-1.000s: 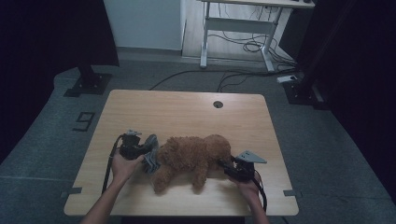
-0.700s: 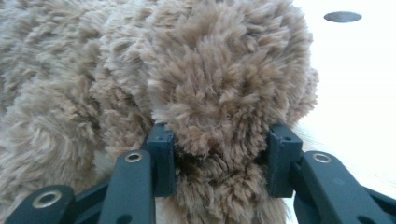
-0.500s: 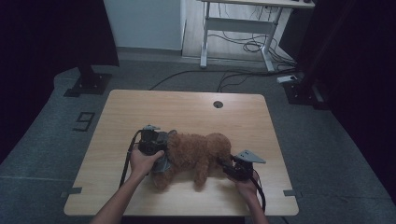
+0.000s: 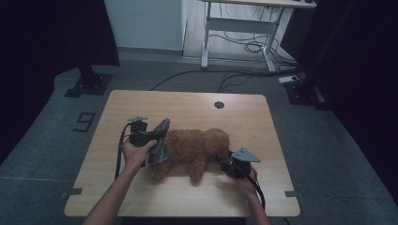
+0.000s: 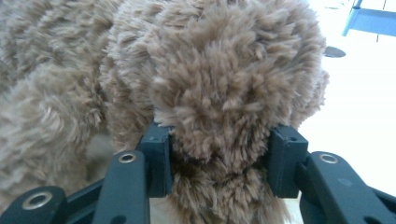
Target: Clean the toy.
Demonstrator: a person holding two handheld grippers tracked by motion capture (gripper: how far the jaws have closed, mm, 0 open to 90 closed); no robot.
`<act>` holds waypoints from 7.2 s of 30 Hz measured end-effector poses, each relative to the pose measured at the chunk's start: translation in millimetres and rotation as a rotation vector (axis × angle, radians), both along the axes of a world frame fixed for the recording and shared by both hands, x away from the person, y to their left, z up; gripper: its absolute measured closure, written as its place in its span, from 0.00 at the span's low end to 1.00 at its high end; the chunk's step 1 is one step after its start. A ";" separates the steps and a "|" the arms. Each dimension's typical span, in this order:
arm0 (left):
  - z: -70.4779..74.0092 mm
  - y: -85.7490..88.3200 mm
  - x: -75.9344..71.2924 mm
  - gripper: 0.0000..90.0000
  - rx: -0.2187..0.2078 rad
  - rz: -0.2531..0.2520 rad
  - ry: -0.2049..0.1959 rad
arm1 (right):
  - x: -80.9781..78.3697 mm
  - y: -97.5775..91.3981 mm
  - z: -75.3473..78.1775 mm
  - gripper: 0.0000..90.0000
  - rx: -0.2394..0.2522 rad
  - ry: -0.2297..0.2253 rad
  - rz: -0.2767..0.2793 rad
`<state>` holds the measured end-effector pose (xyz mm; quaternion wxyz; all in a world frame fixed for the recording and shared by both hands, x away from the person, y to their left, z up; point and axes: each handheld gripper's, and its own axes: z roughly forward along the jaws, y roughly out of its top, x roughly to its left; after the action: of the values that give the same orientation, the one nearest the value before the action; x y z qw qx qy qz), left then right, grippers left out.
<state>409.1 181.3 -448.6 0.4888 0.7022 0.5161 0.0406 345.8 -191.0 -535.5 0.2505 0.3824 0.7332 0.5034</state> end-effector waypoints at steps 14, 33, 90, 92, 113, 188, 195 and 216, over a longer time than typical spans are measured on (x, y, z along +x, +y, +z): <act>17.2 -84.5 11.1 0.85 0.183 -0.172 0.021 | -5.5 -3.1 -1.5 0.53 -0.026 0.021 0.007; -24.6 -77.1 -42.2 0.86 0.154 -0.179 -0.097 | -6.5 -36.5 38.7 0.22 0.244 0.142 0.042; -8.1 -120.6 -37.9 0.87 0.328 -0.156 -0.164 | -13.3 1.9 5.4 0.46 0.067 0.134 -0.010; -7.2 -107.2 -35.7 0.87 0.315 -0.134 -0.148 | -13.2 1.4 4.7 0.46 0.075 0.134 -0.010; -30.1 -10.5 -34.2 0.87 0.296 0.024 -0.047 | -12.0 -1.1 3.0 0.46 0.094 0.140 -0.015; -40.3 -32.0 -12.4 0.87 0.308 -0.032 0.081 | -11.8 0.6 1.2 0.47 0.093 0.142 -0.032; -46.0 -35.5 -10.1 0.89 0.079 -0.028 0.137 | -13.8 2.7 1.8 0.52 0.116 0.121 -0.012; 31.7 -78.9 -23.2 0.87 0.087 -0.158 -0.077 | -11.9 11.6 6.6 0.54 0.099 0.092 -0.021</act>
<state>385.8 102.5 -416.8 0.4790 0.7591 0.4378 0.0511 334.0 -179.4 -528.9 0.2025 0.4250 0.7140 0.5182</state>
